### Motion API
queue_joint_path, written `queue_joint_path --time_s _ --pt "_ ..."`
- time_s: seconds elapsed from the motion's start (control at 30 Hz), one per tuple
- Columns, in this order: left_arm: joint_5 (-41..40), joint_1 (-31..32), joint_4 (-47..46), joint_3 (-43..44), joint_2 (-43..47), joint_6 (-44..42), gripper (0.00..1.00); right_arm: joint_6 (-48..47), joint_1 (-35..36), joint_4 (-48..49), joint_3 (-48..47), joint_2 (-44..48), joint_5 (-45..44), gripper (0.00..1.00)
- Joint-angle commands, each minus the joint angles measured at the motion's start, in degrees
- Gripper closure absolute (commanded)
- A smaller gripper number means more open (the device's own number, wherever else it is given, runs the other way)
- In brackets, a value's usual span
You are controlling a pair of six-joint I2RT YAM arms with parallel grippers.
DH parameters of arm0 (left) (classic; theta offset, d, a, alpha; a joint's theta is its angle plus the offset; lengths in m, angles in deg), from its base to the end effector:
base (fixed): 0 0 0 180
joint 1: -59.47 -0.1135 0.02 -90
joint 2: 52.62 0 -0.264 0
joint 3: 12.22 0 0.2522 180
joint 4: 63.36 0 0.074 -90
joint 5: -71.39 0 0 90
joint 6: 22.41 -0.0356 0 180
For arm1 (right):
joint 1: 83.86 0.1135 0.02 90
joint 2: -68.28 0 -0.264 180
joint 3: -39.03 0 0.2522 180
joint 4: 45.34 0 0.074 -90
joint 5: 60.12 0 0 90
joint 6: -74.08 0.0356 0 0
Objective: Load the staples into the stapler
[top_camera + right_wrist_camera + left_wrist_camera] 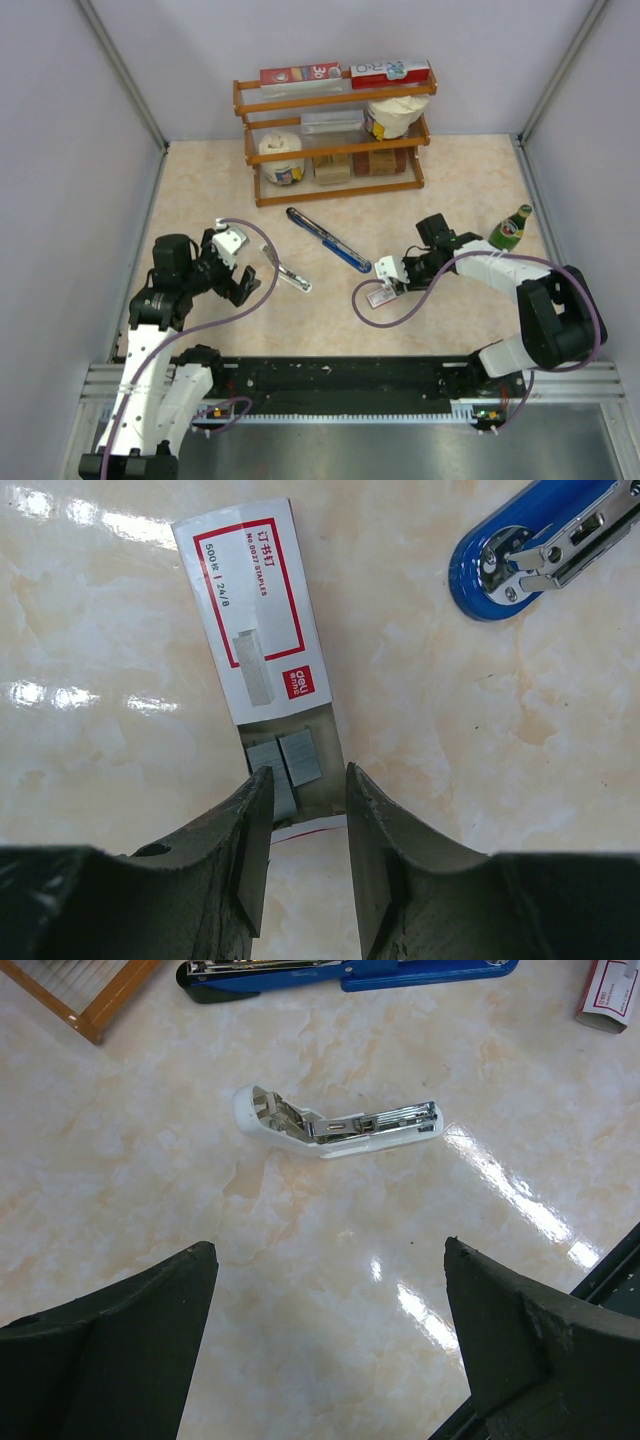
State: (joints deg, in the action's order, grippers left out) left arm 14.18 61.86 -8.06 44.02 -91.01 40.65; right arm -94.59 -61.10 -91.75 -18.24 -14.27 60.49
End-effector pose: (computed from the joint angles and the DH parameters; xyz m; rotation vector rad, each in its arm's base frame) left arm 0.1347 -0.0249 0.2916 0.8303 1.9629 -0.3850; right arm 0.2205 0.1122 0.1682 -2.0709 1.5470 0.4291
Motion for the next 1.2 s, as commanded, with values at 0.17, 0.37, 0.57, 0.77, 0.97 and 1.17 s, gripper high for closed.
queue_joint_path --time_s 0.17,0.37,0.57,0.77,0.97,1.17 --pt "1.57 -0.63 -2.34 -0.38 0.34 -0.04 0.01 -2.71 0.62 -2.86 0.00 0.01 1.38 0.65" --pt "1.39 -0.72 -2.43 -0.29 0.25 -0.04 0.01 -2.89 0.61 -2.69 -0.17 -1.04 1.47 0.65" --pt "1.57 -0.90 -2.43 -0.29 0.34 0.04 0.01 -2.98 0.61 -1.99 0.09 -1.31 1.20 0.65" --pt "1.74 -0.90 -2.51 -0.29 0.25 -0.04 0.01 -3.33 0.79 -2.16 0.35 0.10 2.35 0.64" --pt "1.74 -1.07 -2.43 -0.29 0.42 0.04 0.01 -3.50 1.41 -2.16 0.62 -0.33 1.82 0.64" --pt "1.74 -1.25 -2.43 -0.29 0.42 -0.04 0.01 -3.68 1.49 -2.60 0.44 -1.22 1.29 0.65"
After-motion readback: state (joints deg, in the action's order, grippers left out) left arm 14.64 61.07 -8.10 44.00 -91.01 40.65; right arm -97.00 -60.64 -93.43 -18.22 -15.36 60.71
